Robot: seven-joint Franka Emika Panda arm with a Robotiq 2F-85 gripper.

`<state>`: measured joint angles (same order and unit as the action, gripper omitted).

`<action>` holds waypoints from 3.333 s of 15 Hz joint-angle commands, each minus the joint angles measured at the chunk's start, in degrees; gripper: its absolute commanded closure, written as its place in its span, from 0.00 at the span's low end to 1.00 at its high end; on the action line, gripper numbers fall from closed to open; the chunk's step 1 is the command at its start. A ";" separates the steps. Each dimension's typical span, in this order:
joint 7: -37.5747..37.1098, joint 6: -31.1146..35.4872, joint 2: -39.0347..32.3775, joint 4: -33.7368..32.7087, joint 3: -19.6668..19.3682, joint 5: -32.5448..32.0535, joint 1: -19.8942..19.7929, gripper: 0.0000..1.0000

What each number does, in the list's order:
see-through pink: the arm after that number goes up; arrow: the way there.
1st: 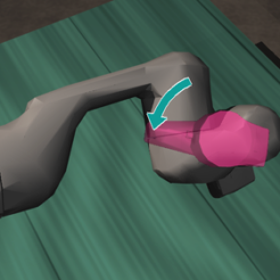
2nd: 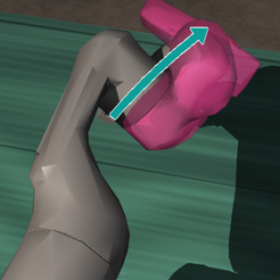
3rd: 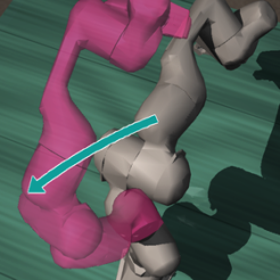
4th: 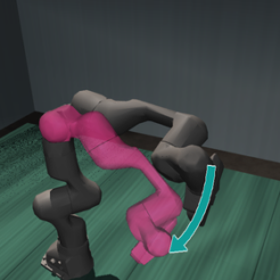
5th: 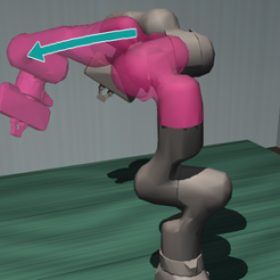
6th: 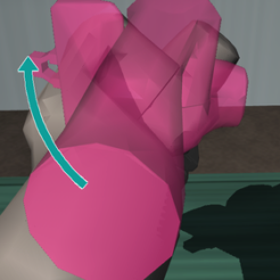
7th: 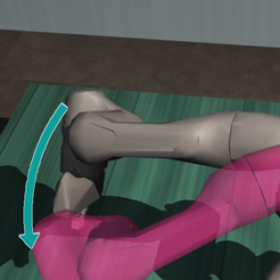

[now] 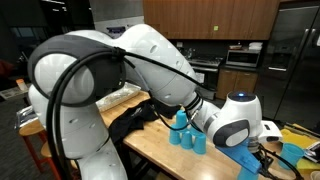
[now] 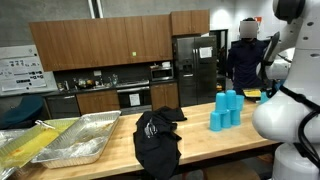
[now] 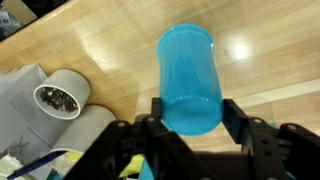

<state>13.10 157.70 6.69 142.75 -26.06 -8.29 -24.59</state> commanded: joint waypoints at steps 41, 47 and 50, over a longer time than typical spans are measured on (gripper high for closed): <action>10.33 1.91 -3.30 1.90 -0.03 0.33 -0.09 0.39; 10.33 1.91 -3.30 1.90 -0.03 0.33 -0.09 0.39; 10.33 1.91 -3.30 1.90 -0.03 0.33 -0.09 0.39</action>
<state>23.67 159.70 3.32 144.66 -26.16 -7.72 -24.61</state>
